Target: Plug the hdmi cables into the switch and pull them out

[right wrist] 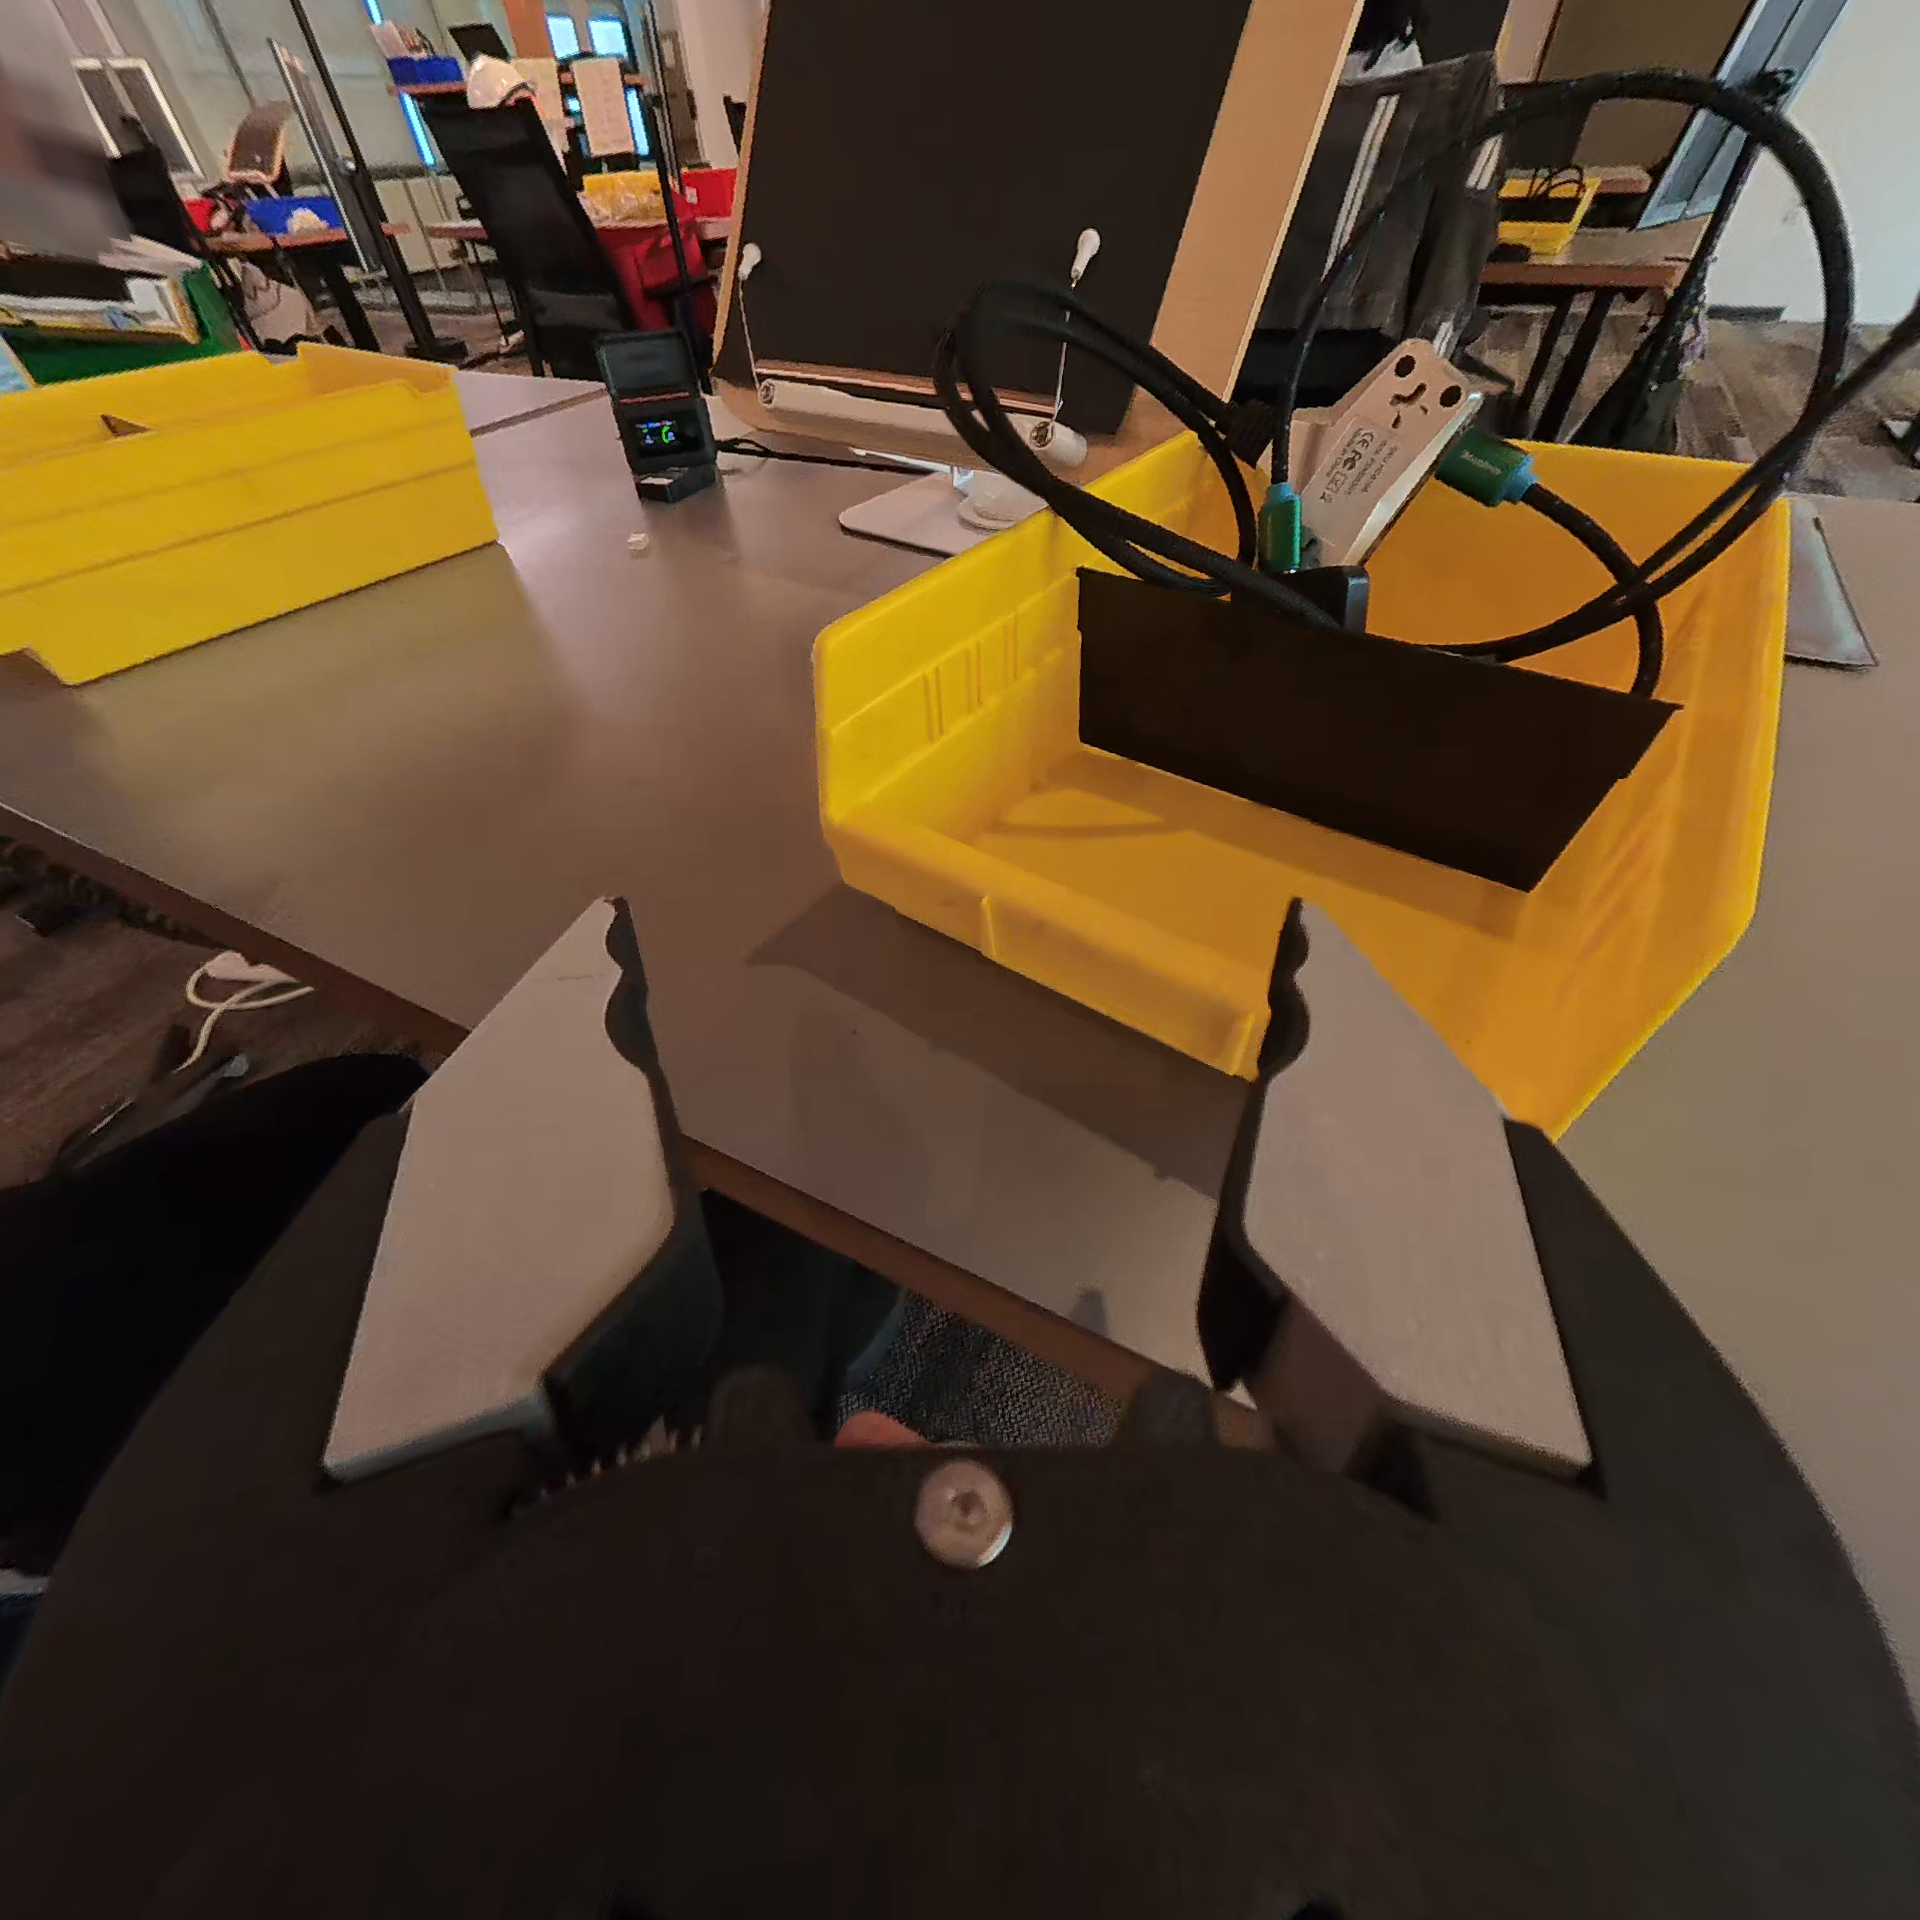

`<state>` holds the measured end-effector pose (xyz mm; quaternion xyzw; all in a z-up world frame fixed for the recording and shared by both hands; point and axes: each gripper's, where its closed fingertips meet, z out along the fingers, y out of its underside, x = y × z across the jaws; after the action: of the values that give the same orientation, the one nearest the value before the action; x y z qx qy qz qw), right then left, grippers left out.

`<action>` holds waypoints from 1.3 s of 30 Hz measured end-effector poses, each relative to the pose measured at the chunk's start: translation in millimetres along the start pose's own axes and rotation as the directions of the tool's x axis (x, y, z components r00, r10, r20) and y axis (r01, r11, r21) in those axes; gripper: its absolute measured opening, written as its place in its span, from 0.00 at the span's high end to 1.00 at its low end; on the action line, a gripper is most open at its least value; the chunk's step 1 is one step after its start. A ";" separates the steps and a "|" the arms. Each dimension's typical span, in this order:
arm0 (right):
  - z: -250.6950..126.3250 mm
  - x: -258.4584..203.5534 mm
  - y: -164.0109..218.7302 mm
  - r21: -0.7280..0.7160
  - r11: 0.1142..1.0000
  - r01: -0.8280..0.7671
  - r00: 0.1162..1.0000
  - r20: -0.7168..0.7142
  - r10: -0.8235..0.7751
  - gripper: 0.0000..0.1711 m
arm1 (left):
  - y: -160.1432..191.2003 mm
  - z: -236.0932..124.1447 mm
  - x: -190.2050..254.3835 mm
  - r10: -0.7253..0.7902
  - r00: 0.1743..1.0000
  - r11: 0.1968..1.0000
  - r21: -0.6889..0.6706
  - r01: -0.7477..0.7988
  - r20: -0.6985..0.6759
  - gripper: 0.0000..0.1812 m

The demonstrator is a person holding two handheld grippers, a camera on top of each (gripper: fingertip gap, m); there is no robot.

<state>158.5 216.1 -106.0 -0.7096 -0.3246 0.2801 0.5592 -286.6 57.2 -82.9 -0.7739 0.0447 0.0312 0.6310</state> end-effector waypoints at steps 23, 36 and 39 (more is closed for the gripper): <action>114.0 -35.9 17.1 -0.224 0.973 0.055 0.997 -0.040 -0.066 0.38 | 53.0 33.5 -98.3 0.109 0.959 0.976 -0.211 -0.053 0.263 0.99; 83.1 -0.5 27.3 -0.376 0.900 0.222 0.941 -0.158 -0.298 0.96 | 33.0 -20.6 -103.0 0.066 0.968 0.995 -0.091 -0.044 0.243 0.99; 72.0 -22.1 31.2 -0.381 0.905 0.192 0.967 -0.081 -0.240 0.95 | 21.9 -33.0 -105.8 0.058 0.965 0.997 -0.066 -0.043 0.255 1.00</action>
<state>94.4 237.9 -151.3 -0.7779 -0.4122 0.1048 0.4626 -394.4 23.6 -86.5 -0.7806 -0.0187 0.1485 0.6068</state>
